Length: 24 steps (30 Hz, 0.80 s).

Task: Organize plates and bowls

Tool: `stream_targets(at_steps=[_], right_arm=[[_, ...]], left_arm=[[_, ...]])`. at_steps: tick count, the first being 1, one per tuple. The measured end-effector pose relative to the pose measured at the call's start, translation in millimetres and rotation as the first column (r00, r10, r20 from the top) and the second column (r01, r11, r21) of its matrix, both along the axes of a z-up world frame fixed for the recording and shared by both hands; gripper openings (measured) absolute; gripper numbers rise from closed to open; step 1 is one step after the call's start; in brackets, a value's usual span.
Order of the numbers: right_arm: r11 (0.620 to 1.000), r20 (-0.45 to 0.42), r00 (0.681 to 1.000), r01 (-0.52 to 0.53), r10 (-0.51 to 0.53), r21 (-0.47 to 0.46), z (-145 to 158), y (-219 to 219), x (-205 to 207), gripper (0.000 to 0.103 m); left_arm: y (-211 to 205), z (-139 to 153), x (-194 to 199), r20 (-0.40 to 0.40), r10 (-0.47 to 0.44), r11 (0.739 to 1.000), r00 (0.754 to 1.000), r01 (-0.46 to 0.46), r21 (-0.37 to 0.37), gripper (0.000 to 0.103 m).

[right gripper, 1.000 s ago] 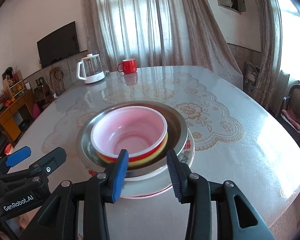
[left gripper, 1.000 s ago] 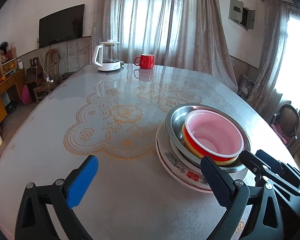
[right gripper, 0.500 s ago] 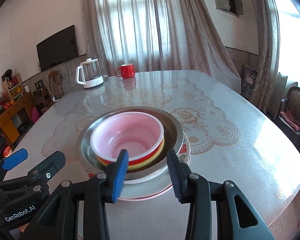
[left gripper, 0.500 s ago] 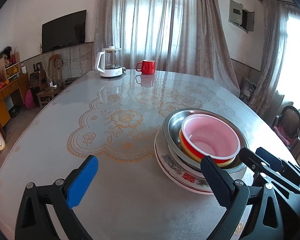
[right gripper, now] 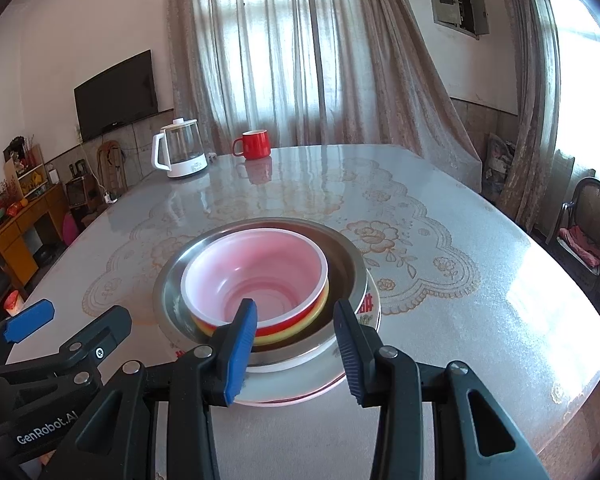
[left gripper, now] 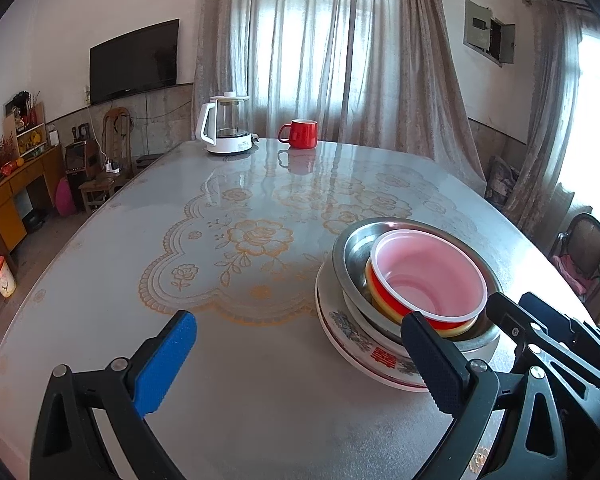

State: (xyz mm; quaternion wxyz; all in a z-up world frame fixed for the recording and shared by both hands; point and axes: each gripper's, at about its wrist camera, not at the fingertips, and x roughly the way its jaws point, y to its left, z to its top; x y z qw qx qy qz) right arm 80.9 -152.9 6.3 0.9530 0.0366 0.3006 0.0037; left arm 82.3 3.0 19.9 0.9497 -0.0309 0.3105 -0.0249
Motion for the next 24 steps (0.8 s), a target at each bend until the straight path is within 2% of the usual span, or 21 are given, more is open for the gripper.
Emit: stream_targets(at_steps=[24], right_arm=[[1.000,-0.003,1.000,-0.005,0.005,0.003,1.2,2.0,2.9,0.040]], left_arm=[[-1.1,1.0,0.0,0.014,-0.008,1.000,1.000,0.007,0.014,0.103]])
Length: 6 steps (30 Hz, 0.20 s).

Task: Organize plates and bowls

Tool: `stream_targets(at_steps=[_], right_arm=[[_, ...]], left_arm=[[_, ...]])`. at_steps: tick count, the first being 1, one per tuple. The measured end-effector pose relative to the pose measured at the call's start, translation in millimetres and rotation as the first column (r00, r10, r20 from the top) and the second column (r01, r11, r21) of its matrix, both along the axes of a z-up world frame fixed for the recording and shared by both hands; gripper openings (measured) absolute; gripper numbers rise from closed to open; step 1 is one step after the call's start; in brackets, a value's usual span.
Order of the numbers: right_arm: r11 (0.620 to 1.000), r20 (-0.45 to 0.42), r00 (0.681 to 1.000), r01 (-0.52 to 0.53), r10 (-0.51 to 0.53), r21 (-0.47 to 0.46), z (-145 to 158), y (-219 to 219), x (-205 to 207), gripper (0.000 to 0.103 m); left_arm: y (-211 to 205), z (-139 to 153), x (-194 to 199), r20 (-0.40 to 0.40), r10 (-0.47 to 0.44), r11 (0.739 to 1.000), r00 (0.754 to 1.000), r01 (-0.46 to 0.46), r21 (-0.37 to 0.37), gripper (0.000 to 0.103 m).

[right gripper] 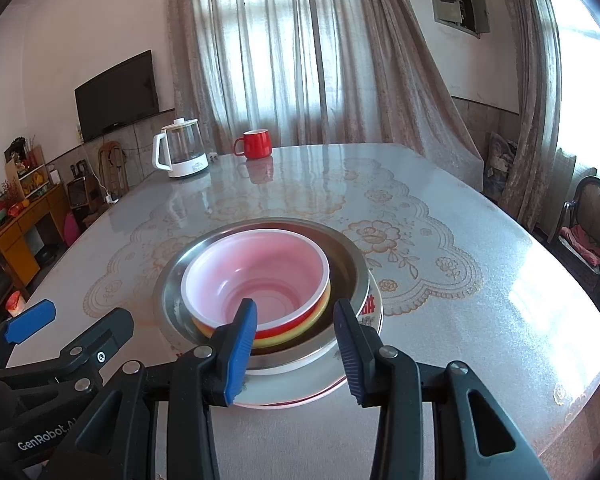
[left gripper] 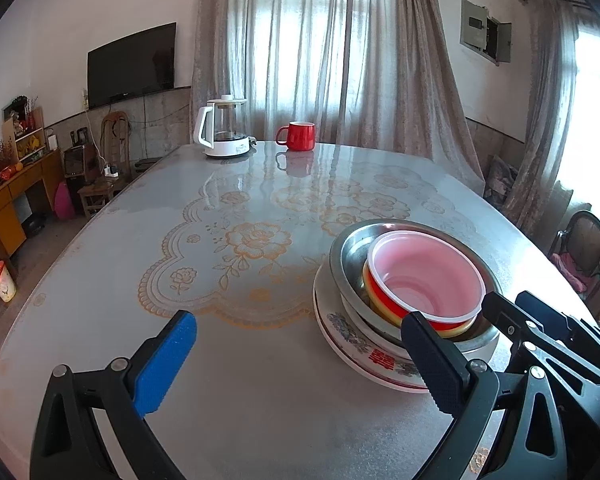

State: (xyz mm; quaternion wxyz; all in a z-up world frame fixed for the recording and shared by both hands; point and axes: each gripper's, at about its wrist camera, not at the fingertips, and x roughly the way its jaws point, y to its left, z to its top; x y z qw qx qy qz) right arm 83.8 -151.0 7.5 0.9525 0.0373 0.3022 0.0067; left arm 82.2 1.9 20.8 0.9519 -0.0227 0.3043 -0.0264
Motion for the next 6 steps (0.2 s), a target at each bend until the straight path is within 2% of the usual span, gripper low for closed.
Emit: stream_targets(at_steps=[6], right_arm=[[1.000,0.010,1.000,-0.004,0.003,0.002,1.3,-1.9,-0.9,0.040]], left_arm=[[1.4,-2.5,2.9,-0.006,-0.007,1.000,1.000,0.007,0.001,0.103]])
